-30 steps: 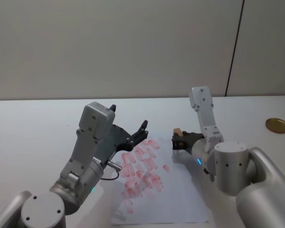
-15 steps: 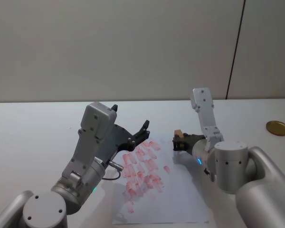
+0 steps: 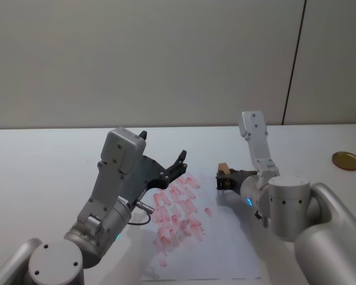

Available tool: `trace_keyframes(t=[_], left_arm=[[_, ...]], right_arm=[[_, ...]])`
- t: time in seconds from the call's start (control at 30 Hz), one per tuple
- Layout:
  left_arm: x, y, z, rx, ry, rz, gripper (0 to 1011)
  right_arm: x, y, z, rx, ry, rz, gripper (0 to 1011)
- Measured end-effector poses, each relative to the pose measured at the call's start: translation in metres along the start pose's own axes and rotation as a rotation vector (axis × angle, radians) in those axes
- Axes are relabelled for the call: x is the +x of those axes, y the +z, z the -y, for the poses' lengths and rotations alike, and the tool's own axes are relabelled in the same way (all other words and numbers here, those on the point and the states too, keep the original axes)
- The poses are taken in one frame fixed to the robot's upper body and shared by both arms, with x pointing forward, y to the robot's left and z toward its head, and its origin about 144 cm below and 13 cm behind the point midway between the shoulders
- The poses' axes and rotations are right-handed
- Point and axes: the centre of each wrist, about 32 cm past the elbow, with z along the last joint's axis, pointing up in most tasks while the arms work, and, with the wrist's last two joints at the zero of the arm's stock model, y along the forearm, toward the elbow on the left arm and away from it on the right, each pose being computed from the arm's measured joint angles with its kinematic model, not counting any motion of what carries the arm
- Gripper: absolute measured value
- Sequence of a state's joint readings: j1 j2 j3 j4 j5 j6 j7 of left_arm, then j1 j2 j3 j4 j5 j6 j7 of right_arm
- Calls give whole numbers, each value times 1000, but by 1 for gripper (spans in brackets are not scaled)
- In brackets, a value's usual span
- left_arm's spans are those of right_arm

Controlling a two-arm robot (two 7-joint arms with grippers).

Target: Use the one hand to pick up the stamp and affix it onto the A4 paper.

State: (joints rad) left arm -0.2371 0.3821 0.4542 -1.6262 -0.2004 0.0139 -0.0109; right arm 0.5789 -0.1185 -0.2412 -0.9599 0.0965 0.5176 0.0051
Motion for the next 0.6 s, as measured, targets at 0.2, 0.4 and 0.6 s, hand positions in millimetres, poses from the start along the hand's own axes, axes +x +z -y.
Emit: trace_keyframes(t=[0.2, 0.4, 0.6], left_arm=[[0, 0, 0, 0, 0, 0, 993], [0, 0, 0, 0, 0, 0, 993], [0, 0, 0, 0, 0, 0, 993]], right_arm=[[0, 0, 0, -11, 0, -7, 216], [0, 0, 0, -15, 0, -10, 214], [0, 1, 4, 3, -3, -6, 216]])
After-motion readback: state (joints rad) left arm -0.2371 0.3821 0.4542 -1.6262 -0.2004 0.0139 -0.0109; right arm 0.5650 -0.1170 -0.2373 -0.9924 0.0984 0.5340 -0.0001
